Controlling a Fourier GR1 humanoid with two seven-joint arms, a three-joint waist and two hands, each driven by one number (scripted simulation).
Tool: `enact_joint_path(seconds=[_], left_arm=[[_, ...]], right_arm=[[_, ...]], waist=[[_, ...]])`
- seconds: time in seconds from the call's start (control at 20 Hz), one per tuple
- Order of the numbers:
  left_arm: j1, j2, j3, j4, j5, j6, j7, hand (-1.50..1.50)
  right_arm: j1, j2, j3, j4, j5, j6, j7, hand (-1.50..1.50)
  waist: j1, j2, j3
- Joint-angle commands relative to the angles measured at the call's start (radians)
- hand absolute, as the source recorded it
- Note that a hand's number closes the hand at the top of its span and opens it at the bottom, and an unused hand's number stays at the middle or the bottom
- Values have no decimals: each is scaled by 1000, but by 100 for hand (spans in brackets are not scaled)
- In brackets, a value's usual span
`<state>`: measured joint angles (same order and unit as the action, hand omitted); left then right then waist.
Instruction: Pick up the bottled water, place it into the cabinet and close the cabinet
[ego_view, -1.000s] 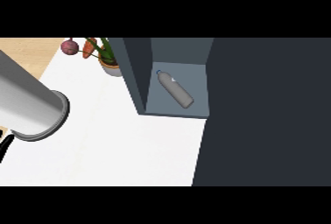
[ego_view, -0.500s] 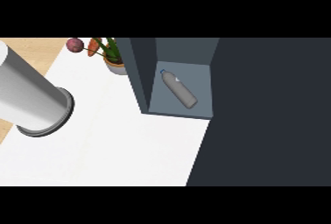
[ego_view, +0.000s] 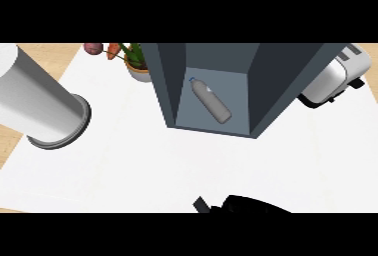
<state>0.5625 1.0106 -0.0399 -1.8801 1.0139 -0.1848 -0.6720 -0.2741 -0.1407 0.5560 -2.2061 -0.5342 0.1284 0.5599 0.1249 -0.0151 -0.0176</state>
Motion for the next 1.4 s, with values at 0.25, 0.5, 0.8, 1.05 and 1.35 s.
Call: enact_joint_path(seconds=[0.25, 0.5, 0.8, 1.05, 1.35], left_arm=[[67, 27, 94, 38, 41, -118, -25, -150], [172, 7, 202, 69, 63, -181, -54, -150], [244, -46, 250, 77, 20, -253, -69, -150], [279, -92, 302, 124, 24, -330, -55, -150], [325, -171, 340, 67, -9, -327, -11, -150]], right_arm=[[-491, 138, 72, 282, -191, -112, 129, 150], [-686, 140, -23, 445, -328, -154, 154, 150], [-654, 141, -40, 653, -400, -109, 37, 150], [-626, 137, -144, 765, -404, 1, 67, 150], [-585, 63, -238, 822, -395, 89, 48, 150]], waist=[[12, 18, 13], [-48, 13, 17], [-76, 16, 18], [-96, 16, 18], [-105, 14, 18]])
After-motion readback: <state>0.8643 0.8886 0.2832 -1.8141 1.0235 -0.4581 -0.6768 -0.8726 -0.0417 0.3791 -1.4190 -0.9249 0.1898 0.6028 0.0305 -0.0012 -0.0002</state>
